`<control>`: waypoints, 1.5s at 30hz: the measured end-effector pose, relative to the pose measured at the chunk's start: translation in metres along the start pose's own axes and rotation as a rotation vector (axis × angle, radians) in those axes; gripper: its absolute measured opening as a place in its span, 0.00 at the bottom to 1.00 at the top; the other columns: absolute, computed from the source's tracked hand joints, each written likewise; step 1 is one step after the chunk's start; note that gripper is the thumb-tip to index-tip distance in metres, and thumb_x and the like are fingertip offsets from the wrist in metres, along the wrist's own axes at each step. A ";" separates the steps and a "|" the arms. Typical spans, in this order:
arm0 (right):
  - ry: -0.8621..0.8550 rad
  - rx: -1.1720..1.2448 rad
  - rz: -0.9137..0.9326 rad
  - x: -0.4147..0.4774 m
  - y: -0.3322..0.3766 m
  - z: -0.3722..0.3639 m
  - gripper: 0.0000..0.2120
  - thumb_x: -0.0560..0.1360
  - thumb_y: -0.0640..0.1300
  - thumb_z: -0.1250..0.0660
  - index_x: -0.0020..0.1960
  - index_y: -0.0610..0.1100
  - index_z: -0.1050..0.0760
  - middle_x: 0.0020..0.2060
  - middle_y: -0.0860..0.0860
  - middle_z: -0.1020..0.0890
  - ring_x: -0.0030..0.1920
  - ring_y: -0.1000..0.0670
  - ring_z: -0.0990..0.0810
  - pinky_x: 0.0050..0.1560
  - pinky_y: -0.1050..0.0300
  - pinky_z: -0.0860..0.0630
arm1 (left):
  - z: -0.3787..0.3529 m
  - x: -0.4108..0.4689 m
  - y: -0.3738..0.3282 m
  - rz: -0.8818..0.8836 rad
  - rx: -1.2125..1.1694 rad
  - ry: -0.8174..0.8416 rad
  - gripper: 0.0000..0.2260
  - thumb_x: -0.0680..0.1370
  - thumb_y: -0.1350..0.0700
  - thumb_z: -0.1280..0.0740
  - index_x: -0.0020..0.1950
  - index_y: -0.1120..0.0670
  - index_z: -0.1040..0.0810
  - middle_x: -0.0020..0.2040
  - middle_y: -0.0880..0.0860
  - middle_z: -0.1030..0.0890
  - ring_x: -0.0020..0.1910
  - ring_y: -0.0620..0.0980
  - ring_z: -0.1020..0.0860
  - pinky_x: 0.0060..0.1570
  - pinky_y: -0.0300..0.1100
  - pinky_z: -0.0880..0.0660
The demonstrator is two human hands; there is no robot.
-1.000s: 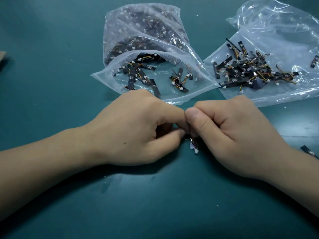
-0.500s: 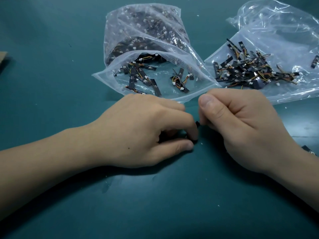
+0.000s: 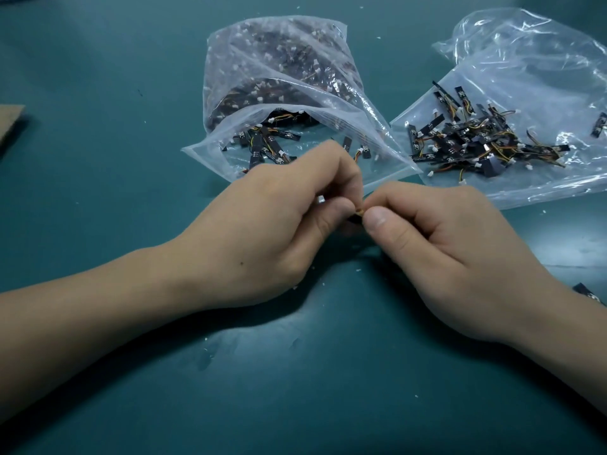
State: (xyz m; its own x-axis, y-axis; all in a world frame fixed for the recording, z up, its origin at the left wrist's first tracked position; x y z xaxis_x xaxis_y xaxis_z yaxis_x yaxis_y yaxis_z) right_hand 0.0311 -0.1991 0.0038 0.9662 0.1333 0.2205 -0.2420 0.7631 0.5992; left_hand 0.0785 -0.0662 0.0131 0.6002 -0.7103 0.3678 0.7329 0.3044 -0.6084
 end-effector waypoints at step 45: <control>-0.070 0.089 0.063 -0.001 0.001 0.005 0.08 0.83 0.50 0.36 0.46 0.54 0.21 0.28 0.53 0.23 0.31 0.49 0.25 0.32 0.59 0.31 | 0.001 0.004 0.023 0.274 -0.479 0.021 0.16 0.82 0.52 0.40 0.42 0.58 0.19 0.31 0.54 0.20 0.27 0.45 0.31 0.28 0.33 0.35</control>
State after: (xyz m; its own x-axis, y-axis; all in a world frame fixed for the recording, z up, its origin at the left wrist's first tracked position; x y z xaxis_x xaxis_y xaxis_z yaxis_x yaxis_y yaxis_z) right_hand 0.0291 -0.2014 0.0078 0.9412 0.1320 0.3111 -0.3116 0.6954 0.6476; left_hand 0.0984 -0.0614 0.0011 0.7383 -0.6598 0.1401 0.3207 0.1606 -0.9335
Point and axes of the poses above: each hand's wrist, its own x-axis towards the middle knuckle, its own z-axis out of the back of the hand, y = z × x, the point moved 8 cm from there along x, towards the middle knuckle
